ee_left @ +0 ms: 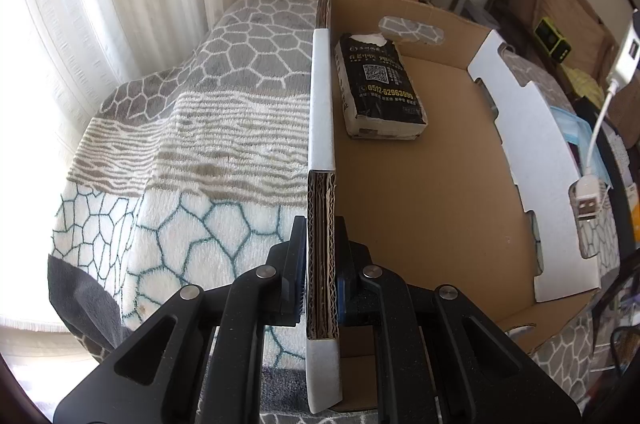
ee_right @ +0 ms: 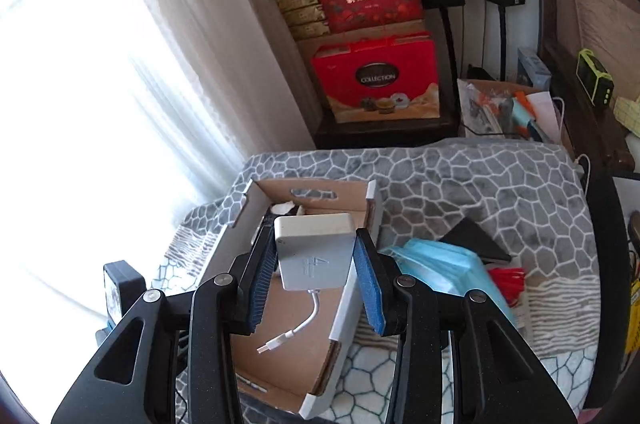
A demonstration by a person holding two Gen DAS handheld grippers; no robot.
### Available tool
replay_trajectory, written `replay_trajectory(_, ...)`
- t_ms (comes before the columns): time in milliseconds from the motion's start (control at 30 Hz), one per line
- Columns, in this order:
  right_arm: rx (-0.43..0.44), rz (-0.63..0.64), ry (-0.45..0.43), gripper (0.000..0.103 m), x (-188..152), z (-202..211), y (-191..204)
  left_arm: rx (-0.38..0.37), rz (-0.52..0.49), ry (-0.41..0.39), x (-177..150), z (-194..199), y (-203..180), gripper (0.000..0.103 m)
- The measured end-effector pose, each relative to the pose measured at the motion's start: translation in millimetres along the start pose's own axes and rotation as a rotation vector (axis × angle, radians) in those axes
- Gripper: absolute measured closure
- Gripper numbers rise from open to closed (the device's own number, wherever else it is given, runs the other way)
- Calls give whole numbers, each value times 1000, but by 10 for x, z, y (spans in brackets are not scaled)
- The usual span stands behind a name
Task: Organize objects
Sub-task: 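Carry the white USB hub into the box and release it beside the packet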
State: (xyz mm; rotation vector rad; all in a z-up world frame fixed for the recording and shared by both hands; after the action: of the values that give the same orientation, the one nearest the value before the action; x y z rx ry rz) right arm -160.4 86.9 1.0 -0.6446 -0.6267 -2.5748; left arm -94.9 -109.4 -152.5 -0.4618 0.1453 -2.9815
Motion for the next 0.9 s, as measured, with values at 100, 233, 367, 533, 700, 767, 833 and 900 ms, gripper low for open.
replay_trajectory(100,10,8,52,63,-28,-268,141,0,1,-1,-5,1,-1,93)
replay_trajectory(233,-18,36,112,63,-81,-554,232,-1,-1,-3,-18,15,-3,93)
replay_trajectory(367,-73,72,184,63,-171,-791,290,2,-5,-4,-26,21,-10,93)
replay_trajectory(533,-116,80,248,63,-244,-958,232,2,-5,-4,-26,22,-10,93)
replay_trajectory(700,-137,76,259,63,-245,-1021,207,3,-4,-4,-26,22,-9,93)
replay_trajectory(767,-147,75,248,63,-230,-1032,202,2,-3,-4,-26,22,-9,93)
replay_trajectory(833,-150,74,243,62,-227,-1029,200,1,-3,-4,-27,22,-11,93)
replay_trajectory(900,-143,76,232,62,-222,-1000,202,3,-4,-4,-26,24,-14,93)
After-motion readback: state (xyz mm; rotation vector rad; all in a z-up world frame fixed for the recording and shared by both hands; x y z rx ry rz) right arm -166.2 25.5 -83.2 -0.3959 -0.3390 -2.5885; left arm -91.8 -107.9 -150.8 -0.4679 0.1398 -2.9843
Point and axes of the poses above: each gripper's, at about its wrist camera, not at the fingertips, and z roughly against the way its jaws point, y to its left, x to its top, the point moved 5 cm from there along -z, roughly the way its jaws point, and after that the axes turned 11 degrees about y, right-handed, at the moved point
